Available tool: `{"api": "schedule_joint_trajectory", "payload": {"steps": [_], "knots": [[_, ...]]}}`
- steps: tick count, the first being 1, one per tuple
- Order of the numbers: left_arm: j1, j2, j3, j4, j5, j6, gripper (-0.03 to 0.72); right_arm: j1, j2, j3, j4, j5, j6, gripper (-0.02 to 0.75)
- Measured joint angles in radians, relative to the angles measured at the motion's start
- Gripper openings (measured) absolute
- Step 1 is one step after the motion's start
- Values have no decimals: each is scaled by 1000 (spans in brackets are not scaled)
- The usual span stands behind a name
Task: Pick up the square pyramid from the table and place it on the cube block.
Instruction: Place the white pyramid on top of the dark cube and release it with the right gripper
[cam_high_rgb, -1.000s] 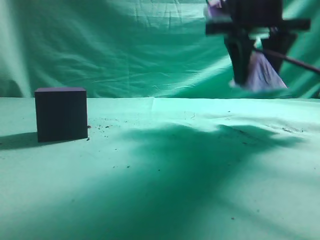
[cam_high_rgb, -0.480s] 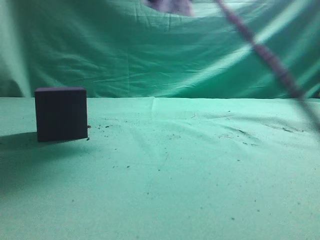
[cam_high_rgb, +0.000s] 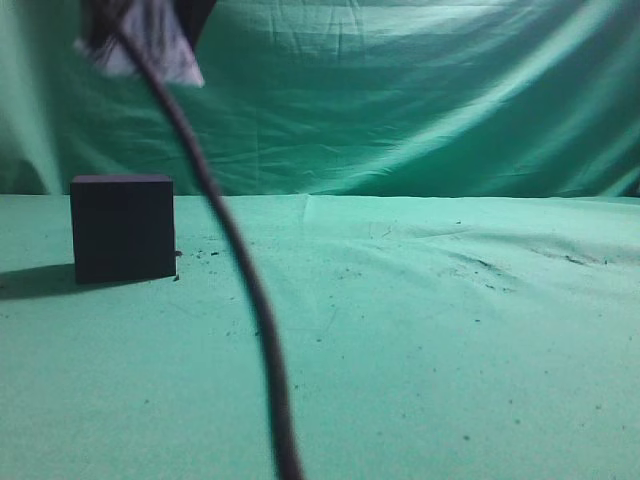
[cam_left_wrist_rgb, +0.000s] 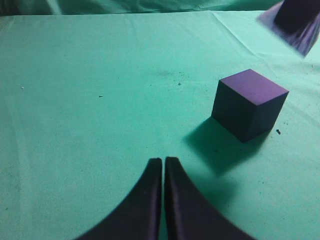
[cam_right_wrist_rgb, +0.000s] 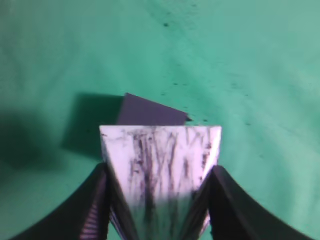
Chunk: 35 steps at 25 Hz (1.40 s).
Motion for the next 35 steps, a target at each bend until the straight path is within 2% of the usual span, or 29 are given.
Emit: {"api": "schedule_joint_trajectory", "payload": {"steps": [4, 16, 18, 20, 21, 24, 25, 26, 30, 35], "knots": [[0, 0, 0, -1, 0, 0, 0, 32, 75, -37, 0, -2, 10, 378], [0, 0, 0, -1, 0, 0, 0, 32, 171, -71, -42, -8, 30, 378], [0, 0, 0, -1, 0, 0, 0, 32, 168, -81, -54, -15, 31, 286], [0, 0, 0, -1, 0, 0, 0, 32, 163, -82, -56, -19, 31, 290], [0, 0, 0, -1, 0, 0, 0, 32, 167, -82, -58, -16, 31, 342], [0, 0, 0, -1, 0, 0, 0, 32, 190, -97, -58, -6, 31, 570], [0, 0, 0, -1, 0, 0, 0, 32, 195, -120, -60, -5, 31, 614], [0, 0, 0, -1, 0, 0, 0, 32, 195, -147, -60, -3, 31, 646], [0, 0, 0, -1, 0, 0, 0, 32, 168, -255, -60, -4, 29, 643], [0, 0, 0, -1, 0, 0, 0, 32, 47, -292, -66, 10, 20, 333]]}}
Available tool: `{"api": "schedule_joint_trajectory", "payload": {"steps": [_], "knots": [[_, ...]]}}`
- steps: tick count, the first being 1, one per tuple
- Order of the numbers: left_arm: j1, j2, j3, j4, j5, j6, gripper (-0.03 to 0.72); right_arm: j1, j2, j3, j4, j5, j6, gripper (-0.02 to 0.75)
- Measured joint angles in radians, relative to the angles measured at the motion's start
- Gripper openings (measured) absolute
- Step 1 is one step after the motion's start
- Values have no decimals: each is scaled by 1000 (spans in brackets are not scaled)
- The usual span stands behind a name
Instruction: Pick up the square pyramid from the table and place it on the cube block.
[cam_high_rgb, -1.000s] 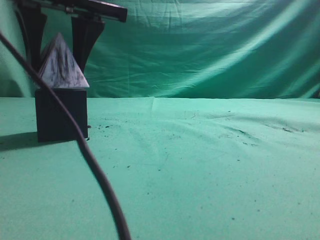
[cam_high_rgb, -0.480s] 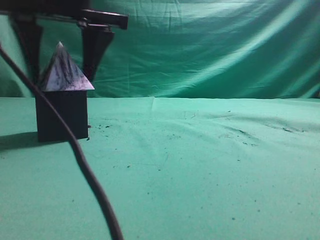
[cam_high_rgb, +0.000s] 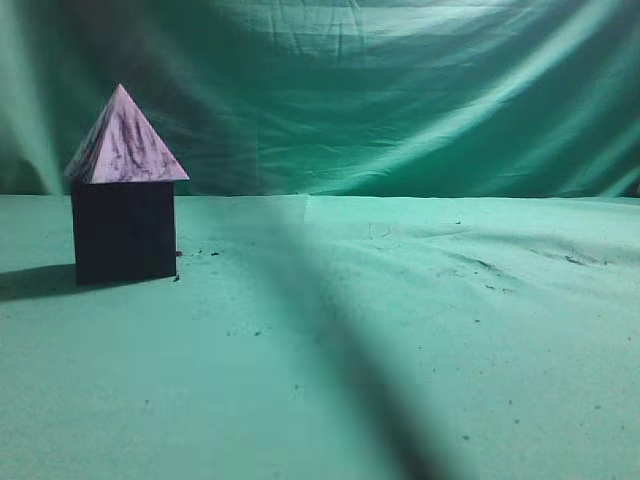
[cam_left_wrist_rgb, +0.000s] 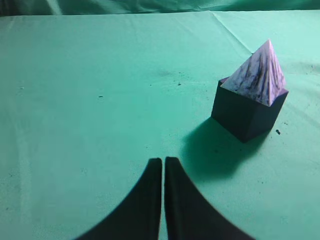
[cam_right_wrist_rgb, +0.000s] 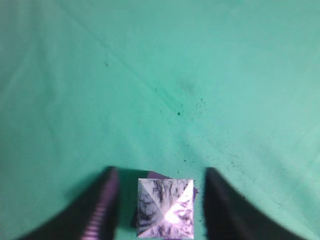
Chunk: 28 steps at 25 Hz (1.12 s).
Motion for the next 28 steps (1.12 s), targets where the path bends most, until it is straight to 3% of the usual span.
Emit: {"api": "schedule_joint_trajectory", "payload": {"steps": [3, 6, 12, 28], "knots": [[0, 0, 0, 0, -1, 0, 0, 0, -97, 0, 0, 2, 0, 89], [0, 0, 0, 0, -1, 0, 0, 0, -204, 0, -4, 6, 0, 0], [0, 0, 0, 0, -1, 0, 0, 0, -429, 112, -4, 27, -20, 0], [0, 0, 0, 0, -1, 0, 0, 0, -1123, 969, -4, -28, -9, 0]]}}
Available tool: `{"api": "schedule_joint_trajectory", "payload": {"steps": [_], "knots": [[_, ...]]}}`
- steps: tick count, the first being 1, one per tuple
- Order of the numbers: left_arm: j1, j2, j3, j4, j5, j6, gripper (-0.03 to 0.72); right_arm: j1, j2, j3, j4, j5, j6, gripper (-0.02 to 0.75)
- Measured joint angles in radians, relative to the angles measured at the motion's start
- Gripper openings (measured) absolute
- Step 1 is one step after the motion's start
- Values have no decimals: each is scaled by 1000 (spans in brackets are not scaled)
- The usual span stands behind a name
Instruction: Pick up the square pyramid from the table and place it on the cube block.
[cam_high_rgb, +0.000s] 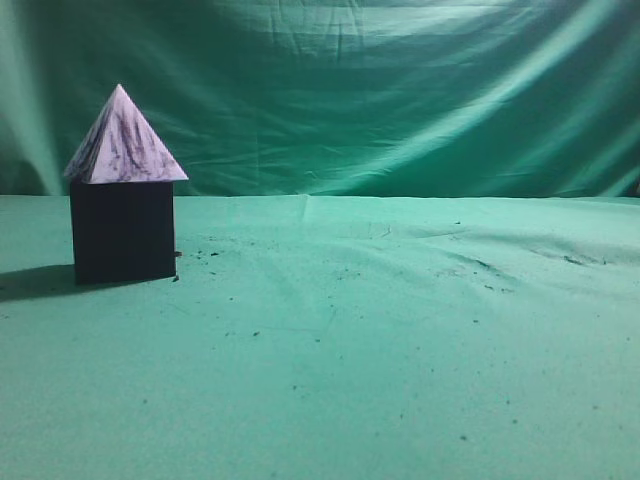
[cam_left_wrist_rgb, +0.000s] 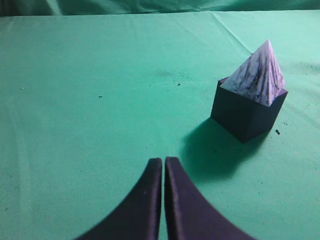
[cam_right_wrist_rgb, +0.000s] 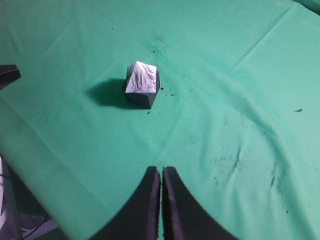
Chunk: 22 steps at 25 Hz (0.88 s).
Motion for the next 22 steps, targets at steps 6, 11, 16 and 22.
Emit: {"api": "schedule_joint_trajectory", "payload": {"steps": [6, 11, 16, 22], "knots": [[0, 0, 0, 0, 0, 0, 0, 0, -189, 110, 0, 44, -27, 0], [0, 0, 0, 0, 0, 0, 0, 0, -265, 125, 0, 48, -143, 0], [0, 0, 0, 0, 0, 0, 0, -104, -374, 295, -4, -123, -222, 0], [0, 0, 0, 0, 0, 0, 0, -348, -608, 635, -4, -502, -220, 0]]}}
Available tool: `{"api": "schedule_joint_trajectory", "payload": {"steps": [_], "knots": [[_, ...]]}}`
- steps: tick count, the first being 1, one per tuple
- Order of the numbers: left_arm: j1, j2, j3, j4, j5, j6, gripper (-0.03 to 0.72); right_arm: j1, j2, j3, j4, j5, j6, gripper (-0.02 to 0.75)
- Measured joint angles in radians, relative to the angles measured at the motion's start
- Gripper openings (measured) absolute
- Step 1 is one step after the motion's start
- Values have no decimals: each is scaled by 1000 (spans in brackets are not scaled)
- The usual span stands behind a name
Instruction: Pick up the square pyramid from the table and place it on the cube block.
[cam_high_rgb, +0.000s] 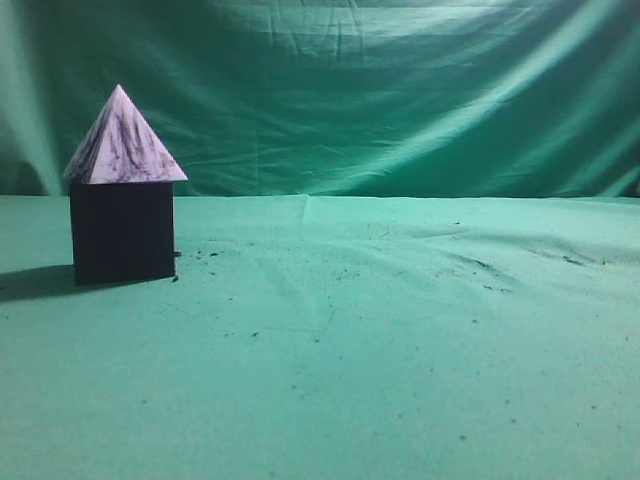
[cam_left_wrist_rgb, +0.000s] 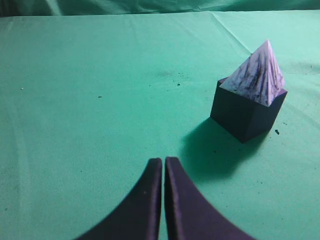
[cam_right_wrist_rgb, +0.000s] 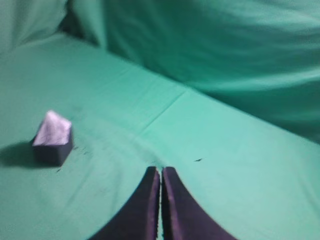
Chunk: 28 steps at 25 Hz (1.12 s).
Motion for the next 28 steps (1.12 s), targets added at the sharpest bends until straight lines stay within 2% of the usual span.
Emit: {"api": "schedule_joint_trajectory", "payload": {"steps": [5, 10, 18, 22, 28], "knots": [[0, 0, 0, 0, 0, 0, 0, -153, -228, 265, 45, -197, 2, 0], [0, 0, 0, 0, 0, 0, 0, -305, -415, 463, 113, -302, 3, 0], [0, 0, 0, 0, 0, 0, 0, -518, -433, 687, 187, -364, 5, 0], [0, 0, 0, 0, 0, 0, 0, -576, -433, 770, 195, -398, 5, 0], [0, 0, 0, 0, 0, 0, 0, -587, -433, 785, 195, -369, 5, 0]]}}
